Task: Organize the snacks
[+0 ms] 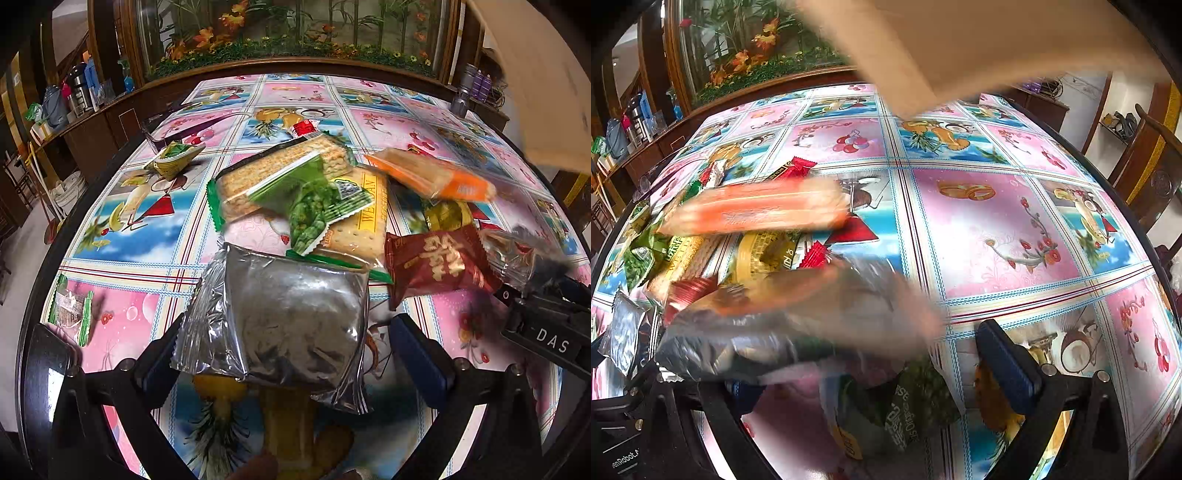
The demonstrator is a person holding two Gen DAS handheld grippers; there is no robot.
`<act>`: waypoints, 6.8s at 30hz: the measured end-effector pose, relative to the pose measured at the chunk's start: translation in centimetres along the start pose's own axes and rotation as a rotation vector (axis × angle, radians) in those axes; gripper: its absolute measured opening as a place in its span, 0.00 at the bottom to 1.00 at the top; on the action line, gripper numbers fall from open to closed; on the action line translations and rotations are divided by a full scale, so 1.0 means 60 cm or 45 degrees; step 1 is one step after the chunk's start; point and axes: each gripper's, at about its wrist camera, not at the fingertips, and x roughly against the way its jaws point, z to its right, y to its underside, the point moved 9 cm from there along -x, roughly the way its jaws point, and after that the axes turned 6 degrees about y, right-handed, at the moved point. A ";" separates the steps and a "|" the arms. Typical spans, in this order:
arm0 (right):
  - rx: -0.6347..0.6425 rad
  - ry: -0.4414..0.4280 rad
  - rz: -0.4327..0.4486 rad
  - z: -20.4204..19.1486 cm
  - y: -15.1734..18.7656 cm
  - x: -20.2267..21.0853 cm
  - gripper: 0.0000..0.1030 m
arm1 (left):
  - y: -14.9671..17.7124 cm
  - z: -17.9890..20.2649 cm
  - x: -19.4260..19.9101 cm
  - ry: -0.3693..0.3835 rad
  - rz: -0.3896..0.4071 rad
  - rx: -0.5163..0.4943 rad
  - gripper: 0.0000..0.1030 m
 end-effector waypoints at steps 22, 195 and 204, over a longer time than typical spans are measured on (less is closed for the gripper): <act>-0.001 0.000 0.002 0.004 0.002 -0.001 1.00 | -0.001 0.000 -0.001 0.000 -0.001 -0.001 1.00; 0.279 -0.918 0.331 -0.071 -0.064 0.135 0.74 | 0.016 -0.192 0.145 -0.080 0.092 0.247 0.73; 0.192 -0.991 0.346 -0.048 -0.076 0.159 0.74 | -0.001 -0.276 0.073 -0.174 -0.038 0.365 0.56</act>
